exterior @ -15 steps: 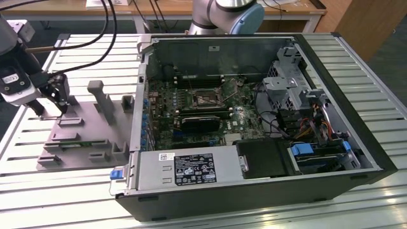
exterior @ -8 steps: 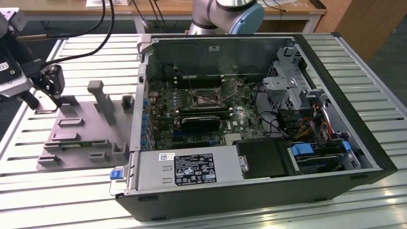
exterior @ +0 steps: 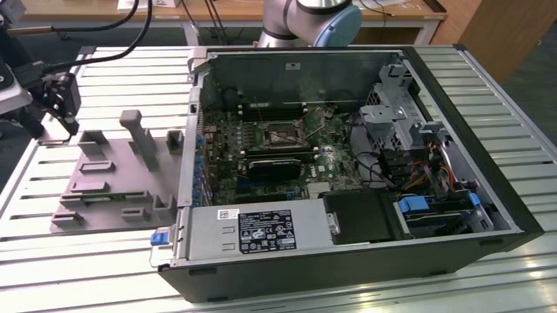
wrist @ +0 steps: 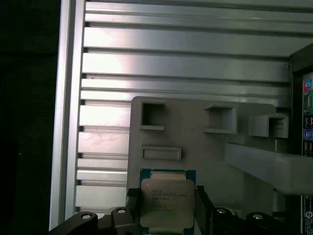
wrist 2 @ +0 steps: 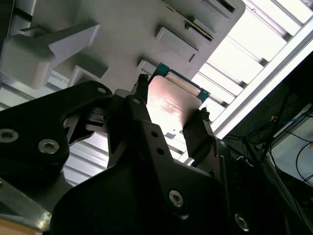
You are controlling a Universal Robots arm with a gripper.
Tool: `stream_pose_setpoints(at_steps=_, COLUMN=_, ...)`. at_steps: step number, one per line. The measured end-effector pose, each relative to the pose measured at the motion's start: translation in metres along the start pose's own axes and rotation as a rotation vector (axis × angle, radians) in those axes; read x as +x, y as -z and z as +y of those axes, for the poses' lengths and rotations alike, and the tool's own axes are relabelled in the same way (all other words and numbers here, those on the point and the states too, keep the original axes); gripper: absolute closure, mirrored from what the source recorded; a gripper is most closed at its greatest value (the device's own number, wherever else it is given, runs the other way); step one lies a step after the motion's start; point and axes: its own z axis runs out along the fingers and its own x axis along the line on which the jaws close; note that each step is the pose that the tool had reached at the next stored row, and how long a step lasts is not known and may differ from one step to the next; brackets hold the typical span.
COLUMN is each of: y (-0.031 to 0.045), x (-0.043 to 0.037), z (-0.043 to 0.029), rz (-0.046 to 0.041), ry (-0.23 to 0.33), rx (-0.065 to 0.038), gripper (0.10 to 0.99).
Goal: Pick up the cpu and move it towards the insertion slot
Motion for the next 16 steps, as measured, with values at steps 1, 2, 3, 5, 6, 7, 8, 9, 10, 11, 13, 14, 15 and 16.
stream_pose_setpoints(at_steps=1, y=0.0029, x=-0.0001, z=0.0002, rz=0.0, ry=0.0, rx=0.0, gripper=0.549)
stream_pose_setpoints(at_steps=2, y=0.0058, x=-0.0001, z=0.0003, rz=-0.0002, ry=0.0, rx=0.0, gripper=0.549)
stream_pose_setpoints(at_steps=3, y=0.0088, x=-0.0002, z=0.0004, rz=-0.0004, ry=0.0, rx=0.0, gripper=0.549)
stream_pose_setpoints(at_steps=5, y=0.0153, x=-0.0003, z=0.0008, rz=-0.0007, ry=0.0, rx=0.0, gripper=0.549)
stream_pose_setpoints(at_steps=6, y=0.0188, x=-0.0004, z=0.001, rz=-0.0011, ry=0.0, rx=0.0, gripper=0.549)
stream_pose_setpoints(at_steps=7, y=0.0222, x=-0.0005, z=0.0012, rz=-0.0013, ry=0.0, rx=0.0, gripper=0.549)
stream_pose_setpoints(at_steps=8, y=0.0256, x=-0.0006, z=0.0015, rz=-0.0016, ry=0.0, rx=0.0, gripper=0.549)
stream_pose_setpoints(at_steps=9, y=0.0291, x=-0.0007, z=0.0017, rz=-0.0018, ry=0.0, rx=0.0, gripper=0.549)
stream_pose_setpoints(at_steps=10, y=0.0325, x=-0.0008, z=0.0019, rz=-0.0021, ry=0.0, rx=0.0, gripper=0.549)
stream_pose_setpoints(at_steps=11, y=0.036, x=-0.0008, z=0.0022, rz=-0.0024, ry=0.0, rx=0.0, gripper=0.549)
stream_pose_setpoints(at_steps=13, y=0.0434, x=-0.001, z=0.0027, rz=-0.0031, ry=0.0, rx=0.0, gripper=0.549)
stream_pose_setpoints(at_steps=14, y=0.047, x=-0.0011, z=0.0029, rz=-0.0036, ry=0.0, rx=0.0, gripper=0.549)
stream_pose_setpoints(at_steps=15, y=0.0507, x=-0.0012, z=0.0032, rz=-0.0038, ry=0.0, rx=0.0, gripper=0.549)
stream_pose_setpoints(at_steps=16, y=0.0543, x=-0.0013, z=0.0034, rz=-0.0041, ry=0.0, rx=0.0, gripper=0.549)
